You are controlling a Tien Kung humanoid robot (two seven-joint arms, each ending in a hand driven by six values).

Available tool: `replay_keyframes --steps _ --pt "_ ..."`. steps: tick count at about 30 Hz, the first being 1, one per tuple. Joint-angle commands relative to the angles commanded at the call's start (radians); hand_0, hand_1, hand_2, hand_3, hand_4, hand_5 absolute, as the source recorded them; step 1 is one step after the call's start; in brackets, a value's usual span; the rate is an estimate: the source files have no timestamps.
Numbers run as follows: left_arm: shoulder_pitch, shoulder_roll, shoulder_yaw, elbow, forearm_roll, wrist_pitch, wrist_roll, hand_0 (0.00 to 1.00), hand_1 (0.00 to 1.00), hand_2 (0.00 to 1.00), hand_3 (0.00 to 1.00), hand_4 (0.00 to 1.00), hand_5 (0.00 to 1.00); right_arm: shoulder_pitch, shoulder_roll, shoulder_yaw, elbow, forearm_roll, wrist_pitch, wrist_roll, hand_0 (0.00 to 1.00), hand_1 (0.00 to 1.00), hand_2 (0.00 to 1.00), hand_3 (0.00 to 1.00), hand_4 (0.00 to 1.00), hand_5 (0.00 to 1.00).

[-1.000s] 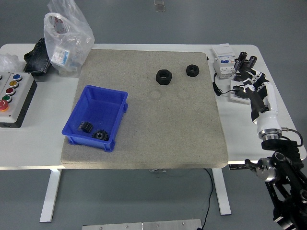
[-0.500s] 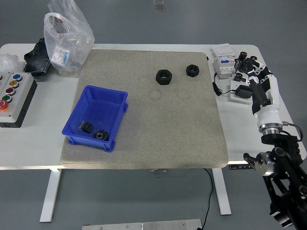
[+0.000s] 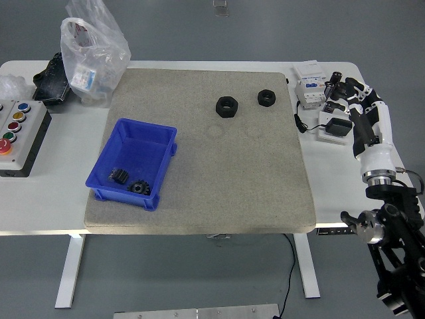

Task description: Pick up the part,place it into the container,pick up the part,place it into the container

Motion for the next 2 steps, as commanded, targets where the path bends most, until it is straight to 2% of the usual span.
replay_keyframes --steps 2 --pt "0.000 0.001 0.000 0.000 0.002 0.000 0.000 0.659 0.555 0.562 0.695 0.613 0.241 -0.001 -0.002 -0.001 0.000 0.000 0.001 0.000 0.579 0.662 0.703 0.665 0.778 0.515"
